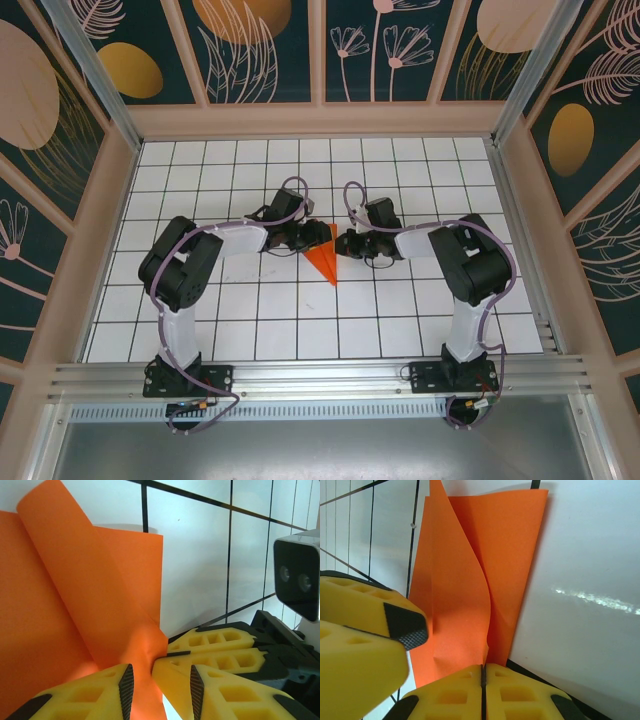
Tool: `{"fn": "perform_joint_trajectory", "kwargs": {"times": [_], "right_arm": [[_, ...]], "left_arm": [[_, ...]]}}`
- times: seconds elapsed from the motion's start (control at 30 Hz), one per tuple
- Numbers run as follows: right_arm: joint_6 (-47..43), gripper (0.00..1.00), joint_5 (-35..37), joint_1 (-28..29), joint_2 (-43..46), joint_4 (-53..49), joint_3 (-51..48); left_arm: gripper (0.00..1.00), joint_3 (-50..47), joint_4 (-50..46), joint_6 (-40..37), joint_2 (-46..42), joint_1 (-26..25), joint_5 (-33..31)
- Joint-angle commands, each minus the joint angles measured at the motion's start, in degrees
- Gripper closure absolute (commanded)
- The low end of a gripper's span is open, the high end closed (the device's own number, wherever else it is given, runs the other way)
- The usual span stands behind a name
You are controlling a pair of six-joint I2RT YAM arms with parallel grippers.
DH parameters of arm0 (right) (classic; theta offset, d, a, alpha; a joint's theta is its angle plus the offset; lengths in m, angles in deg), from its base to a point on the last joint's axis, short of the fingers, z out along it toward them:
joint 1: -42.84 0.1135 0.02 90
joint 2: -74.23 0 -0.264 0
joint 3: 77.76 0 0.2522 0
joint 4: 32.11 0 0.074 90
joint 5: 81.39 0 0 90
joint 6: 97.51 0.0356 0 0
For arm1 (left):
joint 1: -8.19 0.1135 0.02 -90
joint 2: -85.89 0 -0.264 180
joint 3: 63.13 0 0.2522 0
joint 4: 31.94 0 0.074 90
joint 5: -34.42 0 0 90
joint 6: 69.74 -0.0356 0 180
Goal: Fold a paper plane with a square sheet of paper (fold left side to right side)
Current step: Fourth fold the wing at the center of the table.
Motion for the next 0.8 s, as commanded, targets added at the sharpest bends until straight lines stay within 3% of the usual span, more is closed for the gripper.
{"fn": "perform_joint_trajectory", "kwargs": {"times": [0.0, 0.5, 0.77], "right_arm": [[-1.1, 0.9, 3.47, 1.37, -3.12, -4.43, -0.8], [-1.56, 0.88, 3.74, 1.41, -2.82, -5.04, 0.04], [-2.01, 0.73, 4.73, 0.59, 4.01, -7.72, 1.08]], "left_arm": [[0.62, 1.4, 2.12, 0.88, 1.55, 0.09, 1.41], [0.62, -1.64, 0.92, 0.51, 4.79, 0.08, -2.59], [0.62, -3.7, 1.15, 1.11, 4.89, 0.08, -4.07]]}}
